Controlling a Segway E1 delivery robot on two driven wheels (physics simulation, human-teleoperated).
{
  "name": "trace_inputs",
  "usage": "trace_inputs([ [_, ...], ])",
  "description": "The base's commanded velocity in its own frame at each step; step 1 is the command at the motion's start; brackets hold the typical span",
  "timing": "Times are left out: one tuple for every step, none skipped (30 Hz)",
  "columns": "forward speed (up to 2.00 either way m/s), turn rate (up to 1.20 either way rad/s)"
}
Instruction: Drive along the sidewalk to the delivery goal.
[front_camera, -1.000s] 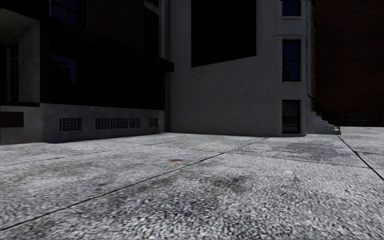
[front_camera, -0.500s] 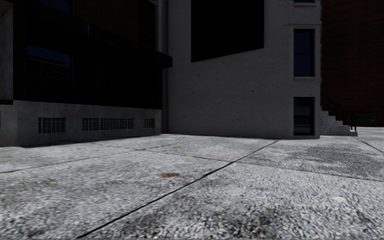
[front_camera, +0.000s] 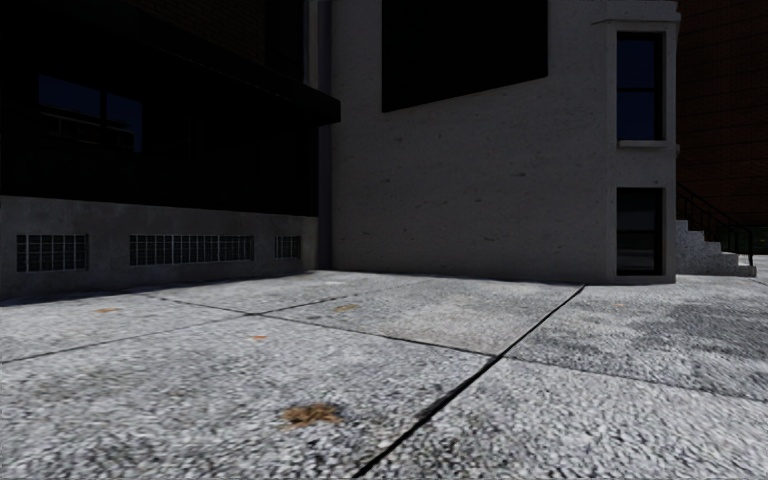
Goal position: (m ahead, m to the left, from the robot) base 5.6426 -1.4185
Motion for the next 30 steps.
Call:
trace_inputs([
  [2.0,-0.16],
  [2.0,-0.16],
  [2.0,-0.16],
  [2.0,-0.16],
  [2.0,-0.16],
  [2.0,-0.16],
  [2.0,-0.16],
  [2.0,-0.16],
  [2.0,-0.16],
  [2.0,-0.16],
  [2.0,-0.16],
  [2.0,-0.16],
  [2.0,-0.16],
  [2.0,-0.16],
  [2.0,-0.16],
  [2.0,-0.17],
  [2.0,-0.21],
  [2.0,-0.23],
  [2.0,-0.24],
  [2.0,-0.24],
  [2.0,-0.24],
  [2.0,-0.24],
  [2.0,-0.24],
  [2.0,-0.24],
  [2.0,-0.24],
  [2.0,-0.24],
  [2.0,-0.24],
  [2.0,-0.24],
  [2.0,-0.24],
  [2.0,-0.24],
])
